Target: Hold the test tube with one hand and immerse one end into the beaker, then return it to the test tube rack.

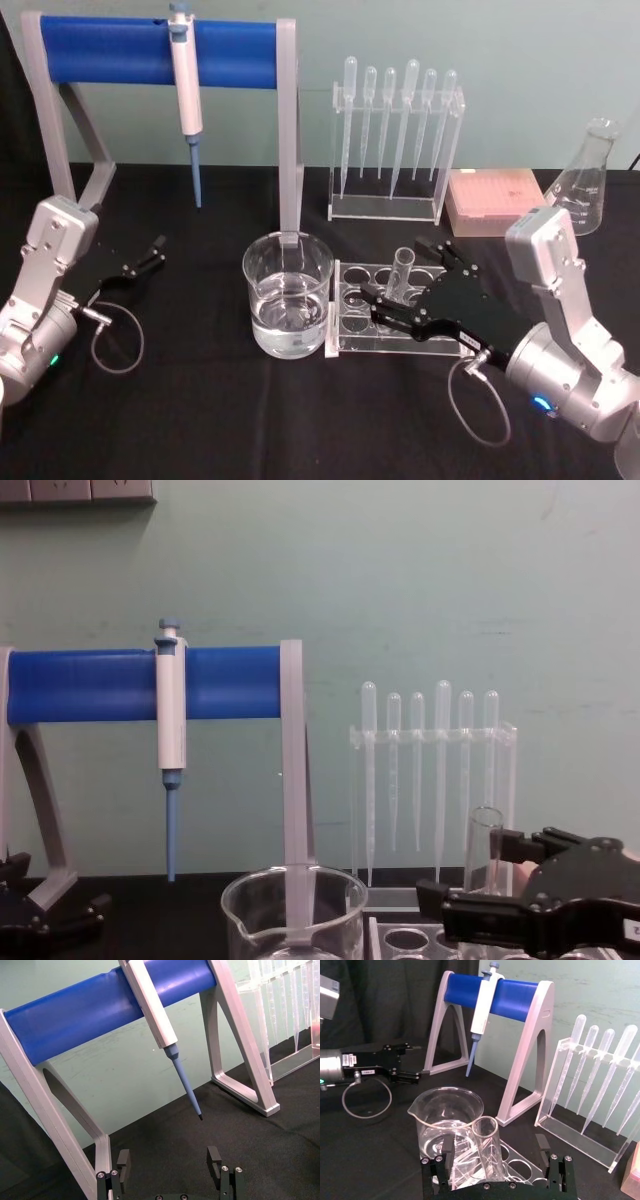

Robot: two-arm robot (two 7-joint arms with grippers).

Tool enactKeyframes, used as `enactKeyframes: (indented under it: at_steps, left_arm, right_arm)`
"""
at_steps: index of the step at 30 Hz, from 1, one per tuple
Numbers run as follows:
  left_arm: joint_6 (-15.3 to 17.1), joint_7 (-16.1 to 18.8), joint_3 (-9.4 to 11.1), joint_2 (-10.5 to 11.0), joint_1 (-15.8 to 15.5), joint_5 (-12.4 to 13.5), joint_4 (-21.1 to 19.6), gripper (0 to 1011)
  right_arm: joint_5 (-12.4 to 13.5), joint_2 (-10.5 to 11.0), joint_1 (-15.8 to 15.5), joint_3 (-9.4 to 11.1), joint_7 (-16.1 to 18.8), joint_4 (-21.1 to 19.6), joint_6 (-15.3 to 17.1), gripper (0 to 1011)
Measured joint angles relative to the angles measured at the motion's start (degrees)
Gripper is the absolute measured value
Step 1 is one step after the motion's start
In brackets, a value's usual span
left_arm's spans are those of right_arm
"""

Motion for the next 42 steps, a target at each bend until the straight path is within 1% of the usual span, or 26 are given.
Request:
enactKeyframes:
  at_steps: [1, 6, 13, 16, 17, 18, 19, 20, 21, 24, 25, 28, 29, 31, 32, 35, 36, 38, 39, 42]
  left_arm:
    - [0.00, 0.00, 0.00, 0.00, 0.00, 0.00, 0.00, 1000]
    - [0.00, 0.00, 0.00, 0.00, 0.00, 0.01, 0.00, 1000]
    - [0.00, 0.00, 0.00, 0.00, 0.00, 0.00, 0.00, 1000]
    - [0.00, 0.00, 0.00, 0.00, 0.00, 0.00, 0.00, 1000]
    - [0.00, 0.00, 0.00, 0.00, 0.00, 0.01, 0.00, 1000]
    - [0.00, 0.00, 0.00, 0.00, 0.00, 0.00, 0.00, 1000]
    - [0.00, 0.00, 0.00, 0.00, 0.00, 0.00, 0.00, 1000]
    - [0.00, 0.00, 0.00, 0.00, 0.00, 0.00, 0.00, 1000]
    - [0.00, 0.00, 0.00, 0.00, 0.00, 0.00, 0.00, 1000]
    - [0.00, 0.00, 0.00, 0.00, 0.00, 0.00, 0.00, 1000]
    - [0.00, 0.00, 0.00, 0.00, 0.00, 0.00, 0.00, 1000]
    - [0.00, 0.00, 0.00, 0.00, 0.00, 0.00, 0.00, 1000]
    - [0.00, 0.00, 0.00, 0.00, 0.00, 0.00, 0.00, 1000]
    - [0.00, 0.00, 0.00, 0.00, 0.00, 0.00, 0.00, 1000]
    - [0.00, 0.00, 0.00, 0.00, 0.00, 0.00, 0.00, 1000]
    - [0.00, 0.00, 0.00, 0.00, 0.00, 0.00, 0.00, 1000]
    - [0.00, 0.00, 0.00, 0.00, 0.00, 0.00, 0.00, 1000]
    - [0.00, 0.00, 0.00, 0.00, 0.00, 0.00, 0.00, 1000]
    - [0.00, 0.00, 0.00, 0.00, 0.00, 0.00, 0.00, 1000]
    - [0.00, 0.00, 0.00, 0.00, 0.00, 0.01, 0.00, 1000]
  right_arm:
    - [-0.25, -0.48, 0.09, 0.02, -0.02, 0.36, 0.01, 1004]
    - [-1.49, -1.56, -0.06, 0.20, -0.03, 0.76, -0.24, 1004]
    - [-1.41, -1.47, -0.07, 0.24, -0.06, 0.75, -0.29, 1004]
    - [-1.35, -1.41, -0.06, 0.25, -0.06, 0.74, -0.31, 967]
    - [-1.34, -1.40, -0.06, 0.25, -0.06, 0.73, -0.31, 937]
    - [-1.32, -1.39, -0.05, 0.25, -0.06, 0.73, -0.31, 930]
    - [-1.28, -1.37, -0.05, 0.26, -0.06, 0.72, -0.33, 894]
    - [-1.25, -1.36, -0.05, 0.26, -0.06, 0.71, -0.33, 894]
    - [-1.22, -1.35, -0.05, 0.26, -0.06, 0.71, -0.34, 846]
    - [-1.16, -1.32, -0.05, 0.26, -0.06, 0.69, -0.34, 763]
    - [-1.15, -1.31, -0.05, 0.26, -0.06, 0.68, -0.34, 716]
    - [-1.12, -1.30, -0.05, 0.26, -0.06, 0.67, -0.34, 658]
    - [-1.10, -1.30, -0.05, 0.26, -0.06, 0.66, -0.34, 596]
    - [-1.09, -1.29, -0.05, 0.26, -0.06, 0.65, -0.34, 559]
    - [-1.08, -1.28, -0.05, 0.26, -0.06, 0.64, -0.35, 496]
    - [-1.05, -1.26, -0.05, 0.26, -0.06, 0.64, -0.34, 433]
    - [-1.04, -1.26, -0.05, 0.26, -0.06, 0.64, -0.34, 375]
    - [-1.04, -1.26, -0.05, 0.26, -0.06, 0.63, -0.34, 336]
    - [-1.03, -1.25, -0.05, 0.26, -0.06, 0.64, -0.34, 278]
    - [-1.01, -1.24, -0.05, 0.26, -0.07, 0.63, -0.34, 229]
